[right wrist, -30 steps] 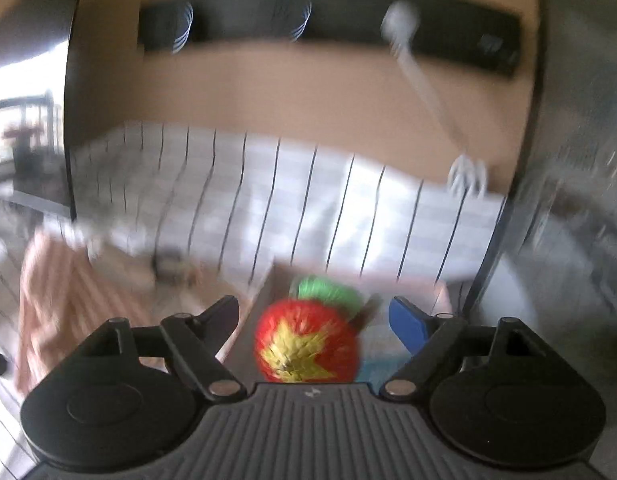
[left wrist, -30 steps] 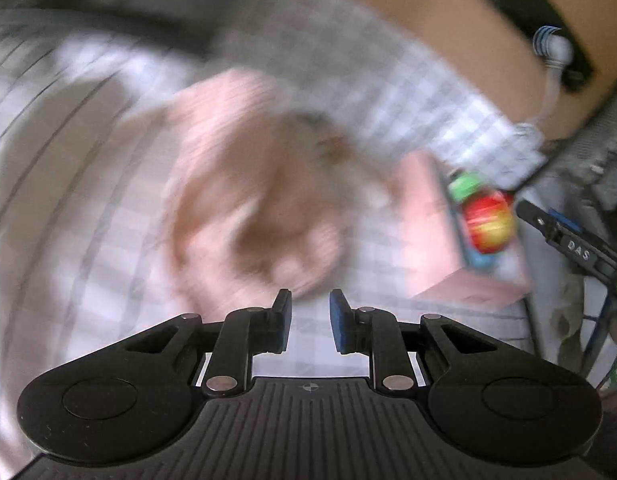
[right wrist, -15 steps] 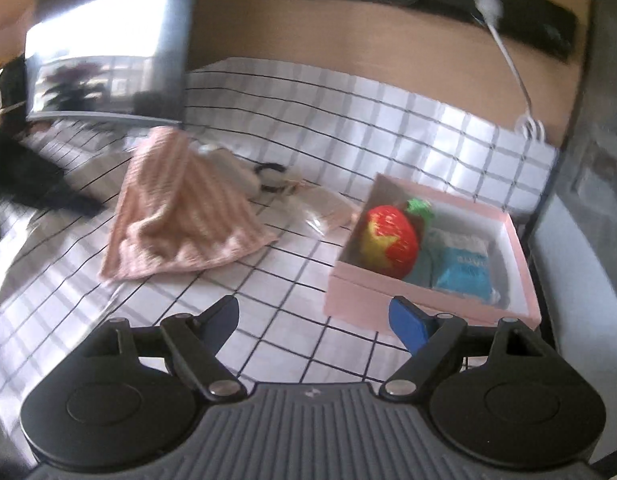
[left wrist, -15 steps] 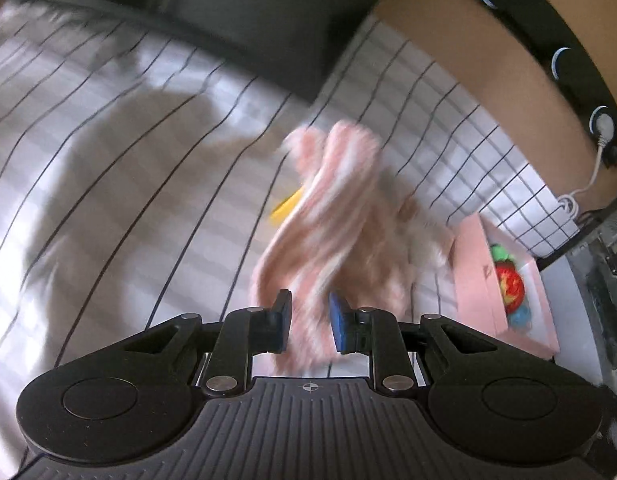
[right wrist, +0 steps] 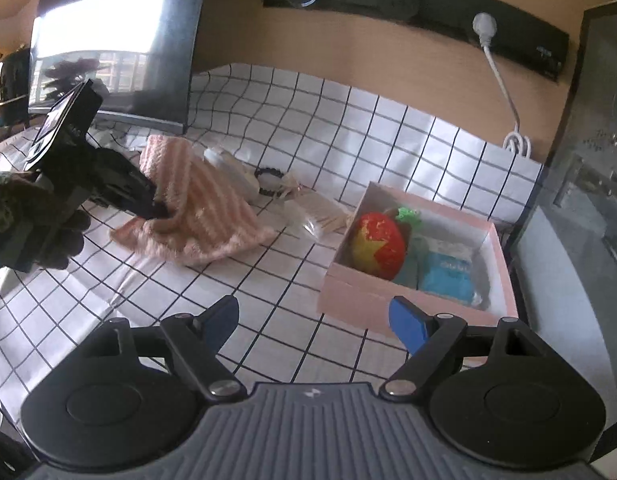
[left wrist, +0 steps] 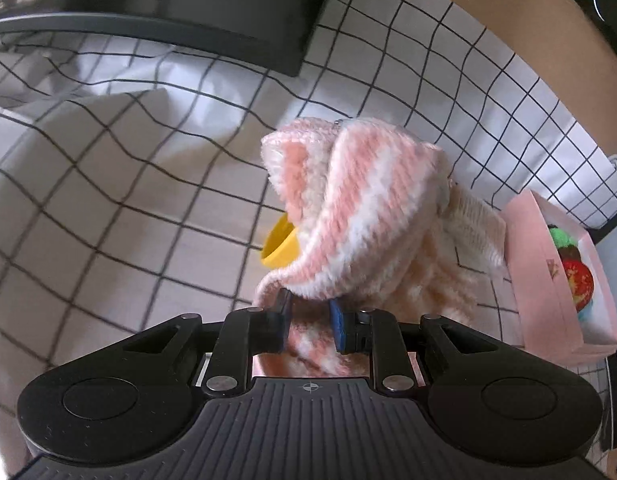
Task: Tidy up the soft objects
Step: 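Grasp the pink striped towel with the right gripper and lift it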
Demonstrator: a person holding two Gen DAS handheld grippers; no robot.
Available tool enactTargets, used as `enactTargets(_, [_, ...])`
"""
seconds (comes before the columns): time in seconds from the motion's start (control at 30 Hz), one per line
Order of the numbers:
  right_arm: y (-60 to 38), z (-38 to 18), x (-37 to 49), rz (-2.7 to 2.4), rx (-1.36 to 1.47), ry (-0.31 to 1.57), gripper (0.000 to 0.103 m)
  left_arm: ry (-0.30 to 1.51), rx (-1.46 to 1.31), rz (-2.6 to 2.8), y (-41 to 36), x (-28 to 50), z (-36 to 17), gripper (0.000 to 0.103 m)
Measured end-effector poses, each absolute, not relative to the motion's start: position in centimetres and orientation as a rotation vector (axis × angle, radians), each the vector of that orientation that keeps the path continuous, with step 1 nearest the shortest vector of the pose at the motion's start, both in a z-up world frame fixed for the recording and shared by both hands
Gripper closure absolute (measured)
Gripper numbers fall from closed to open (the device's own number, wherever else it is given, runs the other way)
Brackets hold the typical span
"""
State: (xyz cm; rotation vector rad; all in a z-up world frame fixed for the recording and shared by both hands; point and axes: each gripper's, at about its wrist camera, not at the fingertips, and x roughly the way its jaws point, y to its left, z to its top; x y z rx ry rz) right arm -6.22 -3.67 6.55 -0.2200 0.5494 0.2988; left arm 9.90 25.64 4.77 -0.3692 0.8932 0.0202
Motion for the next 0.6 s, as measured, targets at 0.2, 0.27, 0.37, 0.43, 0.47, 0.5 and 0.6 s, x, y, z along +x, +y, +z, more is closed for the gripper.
enactTargets(0.2, [-2.9,6.3,-6.1,0.331,-0.213,0.569,0.02,0.833,-0.416,-0.093,23.5,9.7,5.1,0.085])
enactTargets(0.27, [-2.8,6.8,-5.5,0.337,-0.194,0.569,0.02,0.854,-0.401,-0.215,21.7,9.0,5.0,0.085])
enactTargets(0.37, [-2.7,7.8,-4.1,0.347,-0.153,0.569,0.02,0.921,-0.346,-0.335,19.1,7.2,4.1,0.085])
enactTargets(0.43, [-2.4,8.6,-2.6,0.364,-0.121,0.571,0.02,0.964,-0.371,-0.38,18.5,5.7,3.4,0.085])
enactTargets(0.47, [-2.1,8.9,-1.8,0.375,-0.105,0.575,0.02,0.979,-0.397,-0.393,18.5,5.0,3.1,0.085])
enactTargets(0.5, [-1.7,9.1,-1.0,0.39,-0.091,0.582,0.02,0.988,-0.422,-0.399,18.7,4.1,3.0,0.085])
enactTargets(0.6, [0.9,9.0,1.7,0.446,-0.088,0.597,0.02,0.996,-0.471,-0.382,19.8,1.6,3.1,0.085])
